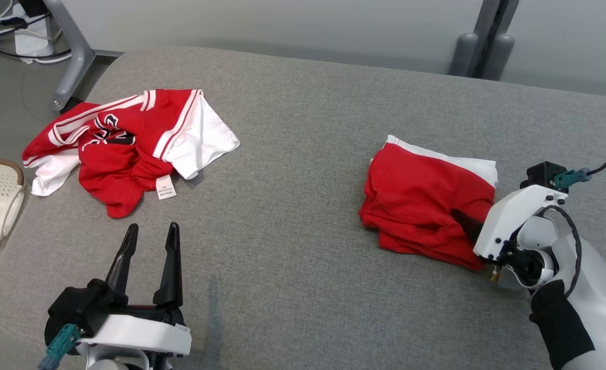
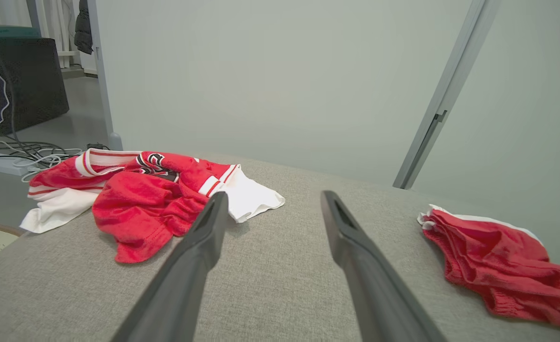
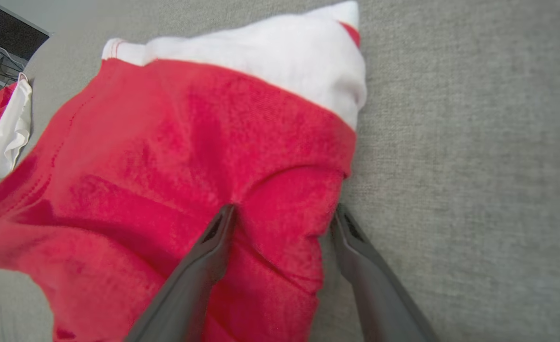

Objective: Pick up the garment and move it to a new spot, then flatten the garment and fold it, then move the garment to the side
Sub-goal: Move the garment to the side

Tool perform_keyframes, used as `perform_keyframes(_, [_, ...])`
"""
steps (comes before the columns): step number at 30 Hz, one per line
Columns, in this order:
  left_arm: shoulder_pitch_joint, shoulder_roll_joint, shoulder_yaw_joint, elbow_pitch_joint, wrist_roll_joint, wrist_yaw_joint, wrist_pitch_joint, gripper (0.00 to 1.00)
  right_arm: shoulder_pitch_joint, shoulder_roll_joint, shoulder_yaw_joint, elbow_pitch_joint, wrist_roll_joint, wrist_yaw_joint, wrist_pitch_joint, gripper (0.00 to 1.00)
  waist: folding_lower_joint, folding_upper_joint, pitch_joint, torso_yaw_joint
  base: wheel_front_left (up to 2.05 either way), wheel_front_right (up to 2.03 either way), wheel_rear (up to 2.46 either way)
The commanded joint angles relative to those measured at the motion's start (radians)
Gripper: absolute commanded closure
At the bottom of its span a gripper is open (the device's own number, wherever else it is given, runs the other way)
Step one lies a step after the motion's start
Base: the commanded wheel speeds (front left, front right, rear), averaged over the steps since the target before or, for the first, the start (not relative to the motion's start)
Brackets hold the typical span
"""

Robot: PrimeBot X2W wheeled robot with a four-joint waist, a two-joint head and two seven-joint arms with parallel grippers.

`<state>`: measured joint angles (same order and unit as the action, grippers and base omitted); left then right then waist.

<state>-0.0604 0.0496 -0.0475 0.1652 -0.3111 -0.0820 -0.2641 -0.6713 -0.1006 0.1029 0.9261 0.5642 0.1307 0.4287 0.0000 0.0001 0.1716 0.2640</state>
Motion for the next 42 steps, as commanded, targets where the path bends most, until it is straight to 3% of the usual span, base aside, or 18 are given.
perform_keyframes(1, [-0.015, 0.002, 0.001, 0.0, -0.007, 0.003, 0.0, 0.0, 0.011, 0.01, 0.0, 0.031, 0.007, 0.0, 0.008, 0.0, 0.0, -0.0001, 0.004, 0.006, 0.0, 0.0, 0.0])
perform_keyframes(2, [-0.016, 0.002, 0.001, 0.0, -0.008, 0.004, 0.0, 0.0, 0.012, 0.013, 0.001, 0.039, 0.006, 0.0, 0.006, 0.0, 0.0, -0.0001, 0.004, 0.007, 0.0, 0.0, 0.0])
perform_keyframes(3, [-0.016, 0.002, 0.002, 0.0, -0.007, 0.005, 0.0, 0.0, 0.012, 0.016, 0.003, 0.04, 0.007, 0.0, -0.006, 0.2, 0.0, -0.0001, 0.004, 0.006, 0.0, 0.0, 0.0])
perform_keyframes(4, [-0.017, 0.003, 0.004, -0.001, -0.006, 0.006, 0.0, 0.0, 0.01, 0.018, 0.006, 0.037, 0.011, 0.0, -0.017, 0.72, 0.0, -0.0001, 0.003, 0.004, 0.0, 0.0, 0.0])
perform_keyframes(5, [-0.018, 0.003, 0.006, -0.001, -0.004, 0.007, 0.0, 0.0, 0.008, 0.02, 0.01, 0.032, 0.014, 0.0, -0.027, 1.0, 0.0, -0.0001, 0.003, 0.0, 0.0, 0.0, 0.0])
perform_keyframes(14, [-0.015, 0.002, -0.002, -0.004, 0.014, -0.01, 0.0, 0.0, 0.003, 0.004, 0.06, -0.018, 0.041, 0.0, -0.139, 1.0, 0.0, -0.0001, -0.023, -0.072, 0.0, 0.0, 0.0])
perform_keyframes(34, [-0.045, 0.011, -0.063, -0.002, 0.057, -0.04, 0.0, 0.0, 0.067, -0.051, 0.186, -0.084, 0.136, 0.0, -0.238, 1.0, 0.0, -0.0001, -0.048, -0.451, 0.0, 0.0, 0.0])
perform_keyframes(42, [-0.082, 0.022, -0.118, 0.004, 0.063, -0.046, 0.0, 0.0, 0.038, -0.086, 0.251, -0.128, 0.169, 0.0, -0.271, 1.0, 0.0, -0.0001, -0.004, -0.518, 0.0, 0.0, 0.0])
